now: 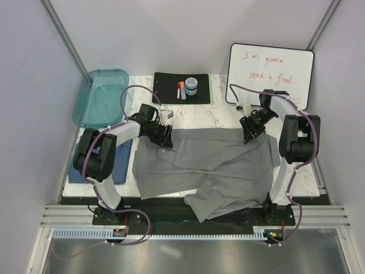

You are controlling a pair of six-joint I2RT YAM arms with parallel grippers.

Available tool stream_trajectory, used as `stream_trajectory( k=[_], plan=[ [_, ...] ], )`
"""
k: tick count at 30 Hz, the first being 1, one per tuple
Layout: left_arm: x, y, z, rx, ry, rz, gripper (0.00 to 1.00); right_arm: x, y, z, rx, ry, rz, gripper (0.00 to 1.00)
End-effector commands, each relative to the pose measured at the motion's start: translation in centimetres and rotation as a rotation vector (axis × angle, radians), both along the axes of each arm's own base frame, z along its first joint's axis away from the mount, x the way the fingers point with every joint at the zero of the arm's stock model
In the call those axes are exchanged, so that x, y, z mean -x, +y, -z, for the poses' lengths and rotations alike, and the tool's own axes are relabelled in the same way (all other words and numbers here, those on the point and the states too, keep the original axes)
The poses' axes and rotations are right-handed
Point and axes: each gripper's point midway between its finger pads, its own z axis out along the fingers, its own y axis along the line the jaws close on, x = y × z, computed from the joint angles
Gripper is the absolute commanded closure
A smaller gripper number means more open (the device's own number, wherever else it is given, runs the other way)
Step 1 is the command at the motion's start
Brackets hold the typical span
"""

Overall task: Fold and stack the long sleeve shirts
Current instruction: Fold the shirt

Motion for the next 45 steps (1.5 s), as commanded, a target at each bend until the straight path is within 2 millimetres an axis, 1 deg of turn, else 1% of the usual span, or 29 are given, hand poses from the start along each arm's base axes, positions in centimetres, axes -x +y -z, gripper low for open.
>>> stream_trajectory(
  k=[1,2,4,5,6,8,9,12,16,17,19,20,22,23,28,31,32,34,35,37,39,40,43,45],
  plan=[
    [-1.3,-1.0,-0.7,0.002,-0.049,0.0,0.44,-0.3,0.0,0.3,-0.001,-0.017,-0.015,0.5],
    [-1.1,-1.1,-0.5,-0.006,-0.048,0.003,0.45,-0.3,0.0,0.3,-0.001,-0.018,-0.017,0.5],
    [-1.7,-0.2,-0.3,-0.062,-0.076,-0.034,0.46,-0.2,0.0,0.4,-0.001,-0.016,-0.018,0.5],
    [-1.7,0.3,-0.1,-0.081,-0.081,-0.055,0.44,-0.1,0.0,0.4,-0.001,-0.013,-0.018,0.5],
    [-2.1,0.8,-0.3,-0.108,-0.106,-0.075,0.41,-0.1,0.0,0.3,-0.001,-0.015,-0.018,0.51],
    [-2.2,1.5,-0.4,-0.139,-0.125,-0.097,0.4,0.1,0.0,0.4,-0.002,-0.015,-0.024,0.51],
    [-2.6,2.0,-0.7,-0.159,-0.147,-0.117,0.39,0.1,0.0,0.4,-0.002,-0.013,-0.022,0.51],
    [-2.8,2.2,-0.6,-0.184,-0.163,-0.125,0.39,0.2,0.0,0.6,-0.001,-0.011,-0.026,0.5],
    [-2.0,1.2,0.3,-0.241,-0.176,-0.076,0.39,0.2,0.0,0.7,-0.002,-0.008,-0.026,0.51],
    [-1.7,0.5,0.4,-0.242,-0.177,-0.057,0.41,0.2,0.0,0.7,-0.004,-0.007,-0.025,0.51],
    [-1.4,-0.1,0.6,-0.25,-0.18,-0.039,0.42,0.1,0.0,0.7,-0.005,-0.011,-0.026,0.51],
    [-1.1,-0.8,0.6,-0.249,-0.183,-0.02,0.43,0.1,0.0,0.7,-0.005,-0.011,-0.026,0.51],
    [-0.9,-1.1,0.6,-0.261,-0.192,-0.014,0.46,0.2,0.1,0.9,-0.007,-0.005,-0.026,0.51],
    [-0.8,-1.6,0.2,-0.261,-0.207,-0.002,0.48,0.3,0.1,0.9,-0.009,-0.003,-0.026,0.51],
    [-1.5,-1.5,-1.2,-0.313,-0.287,-0.008,0.54,0.8,0.0,1.5,-0.009,0.007,-0.038,0.52],
    [-1.9,-1.5,-2.1,-0.32,-0.318,-0.015,0.65,0.8,0.1,1.5,-0.011,0.008,-0.039,0.52],
    [-2.0,-1.5,-2.4,-0.319,-0.327,-0.015,0.72,0.7,0.1,1.5,-0.012,0.005,-0.039,0.52],
    [-2.1,-1.5,-3.2,-0.317,-0.337,-0.018,0.8,0.7,0.1,1.5,-0.011,0.004,-0.04,0.52],
    [-2.1,-1.4,-3.5,-0.319,-0.343,-0.014,0.9,0.7,0.0,1.5,-0.008,0.002,-0.042,0.52],
    [-2.1,-0.6,-4.5,-0.344,-0.355,-0.026,0.98,0.7,-0.1,1.6,-0.003,0.001,-0.044,0.52],
    [-2.0,0.1,-5.2,-0.347,-0.355,-0.035,0.98,0.6,-0.4,1.7,0.013,-0.003,-0.04,0.53],
    [-2.1,0.8,-5.8,-0.341,-0.357,-0.053,0.98,0.6,-0.5,1.8,0.016,-0.005,-0.035,0.53],
    [-1.5,2.7,-5.9,-0.381,-0.347,-0.051,0.98,0.5,-0.6,1.9,0.025,-0.007,-0.029,0.53],
    [-1.3,3.7,-5.5,-0.405,-0.342,-0.059,0.98,0.5,-0.7,2.0,0.028,-0.007,-0.028,0.53]
  ],
)
